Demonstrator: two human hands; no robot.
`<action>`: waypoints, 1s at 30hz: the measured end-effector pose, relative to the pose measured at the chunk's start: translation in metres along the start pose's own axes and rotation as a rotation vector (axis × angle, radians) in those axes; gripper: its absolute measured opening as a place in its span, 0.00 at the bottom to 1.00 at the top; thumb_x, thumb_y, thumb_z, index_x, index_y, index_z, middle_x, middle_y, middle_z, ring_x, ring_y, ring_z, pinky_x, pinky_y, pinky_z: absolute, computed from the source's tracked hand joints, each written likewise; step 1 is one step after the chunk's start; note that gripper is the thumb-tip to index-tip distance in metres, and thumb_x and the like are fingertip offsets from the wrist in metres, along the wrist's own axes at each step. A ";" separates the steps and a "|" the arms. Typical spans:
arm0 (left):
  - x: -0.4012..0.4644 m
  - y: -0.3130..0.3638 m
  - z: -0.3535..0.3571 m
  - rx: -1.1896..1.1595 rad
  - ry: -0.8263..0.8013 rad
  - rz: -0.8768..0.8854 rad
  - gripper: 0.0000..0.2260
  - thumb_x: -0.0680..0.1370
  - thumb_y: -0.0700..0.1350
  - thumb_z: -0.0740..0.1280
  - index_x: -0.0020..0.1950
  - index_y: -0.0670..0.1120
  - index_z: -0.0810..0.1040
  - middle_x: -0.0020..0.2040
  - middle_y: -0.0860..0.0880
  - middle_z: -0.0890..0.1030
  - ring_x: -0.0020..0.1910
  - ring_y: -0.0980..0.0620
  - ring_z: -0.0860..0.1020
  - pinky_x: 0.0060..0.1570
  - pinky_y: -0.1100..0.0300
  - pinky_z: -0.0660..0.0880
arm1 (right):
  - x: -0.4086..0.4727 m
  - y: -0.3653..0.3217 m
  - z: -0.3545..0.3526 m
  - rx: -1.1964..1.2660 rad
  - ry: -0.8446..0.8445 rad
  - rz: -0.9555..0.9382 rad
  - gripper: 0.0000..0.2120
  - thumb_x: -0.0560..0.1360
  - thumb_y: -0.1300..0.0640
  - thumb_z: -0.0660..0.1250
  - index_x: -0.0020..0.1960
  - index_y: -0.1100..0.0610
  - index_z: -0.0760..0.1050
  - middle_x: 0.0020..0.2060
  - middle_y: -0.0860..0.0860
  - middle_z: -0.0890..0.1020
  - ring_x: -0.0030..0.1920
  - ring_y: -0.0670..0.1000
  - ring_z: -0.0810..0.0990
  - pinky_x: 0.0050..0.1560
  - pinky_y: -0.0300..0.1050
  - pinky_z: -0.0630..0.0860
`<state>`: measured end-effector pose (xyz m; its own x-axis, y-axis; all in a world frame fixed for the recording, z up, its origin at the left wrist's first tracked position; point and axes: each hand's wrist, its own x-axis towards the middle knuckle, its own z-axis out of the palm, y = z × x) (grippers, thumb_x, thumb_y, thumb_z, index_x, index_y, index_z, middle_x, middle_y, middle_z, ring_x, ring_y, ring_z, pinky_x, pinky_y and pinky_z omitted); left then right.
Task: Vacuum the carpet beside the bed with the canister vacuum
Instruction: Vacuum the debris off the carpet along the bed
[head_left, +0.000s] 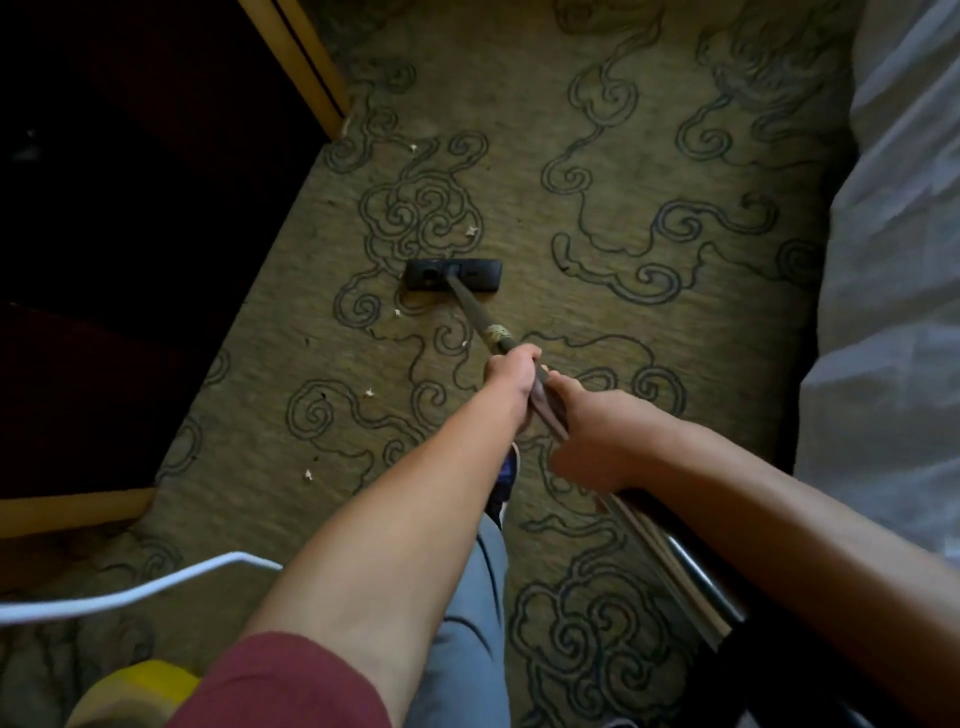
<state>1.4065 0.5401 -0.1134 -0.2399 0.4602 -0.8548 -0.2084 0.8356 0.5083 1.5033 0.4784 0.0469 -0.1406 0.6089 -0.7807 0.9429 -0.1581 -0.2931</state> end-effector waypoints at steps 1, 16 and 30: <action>0.011 0.016 0.004 -0.009 -0.010 0.007 0.18 0.75 0.39 0.68 0.63 0.33 0.75 0.42 0.38 0.79 0.35 0.46 0.81 0.40 0.51 0.80 | 0.011 -0.004 -0.013 -0.010 -0.002 -0.002 0.44 0.70 0.54 0.66 0.79 0.46 0.46 0.52 0.56 0.79 0.49 0.57 0.79 0.47 0.45 0.76; 0.164 0.246 0.028 0.029 0.003 0.007 0.07 0.74 0.41 0.68 0.44 0.38 0.73 0.45 0.37 0.79 0.45 0.42 0.80 0.59 0.36 0.78 | 0.199 -0.102 -0.184 -0.029 0.008 0.032 0.46 0.70 0.56 0.62 0.79 0.47 0.38 0.62 0.59 0.77 0.59 0.60 0.78 0.59 0.52 0.76; 0.091 0.204 0.008 -0.136 -0.040 -0.121 0.07 0.75 0.40 0.69 0.44 0.40 0.71 0.36 0.42 0.75 0.36 0.46 0.75 0.48 0.49 0.71 | 0.112 -0.110 -0.169 -0.148 0.029 -0.014 0.41 0.71 0.56 0.61 0.79 0.49 0.45 0.59 0.55 0.78 0.57 0.58 0.79 0.43 0.46 0.71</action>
<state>1.3502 0.7548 -0.0883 -0.1676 0.3730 -0.9126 -0.3601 0.8385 0.4089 1.4348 0.6957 0.0852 -0.1470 0.6330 -0.7600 0.9755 -0.0342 -0.2172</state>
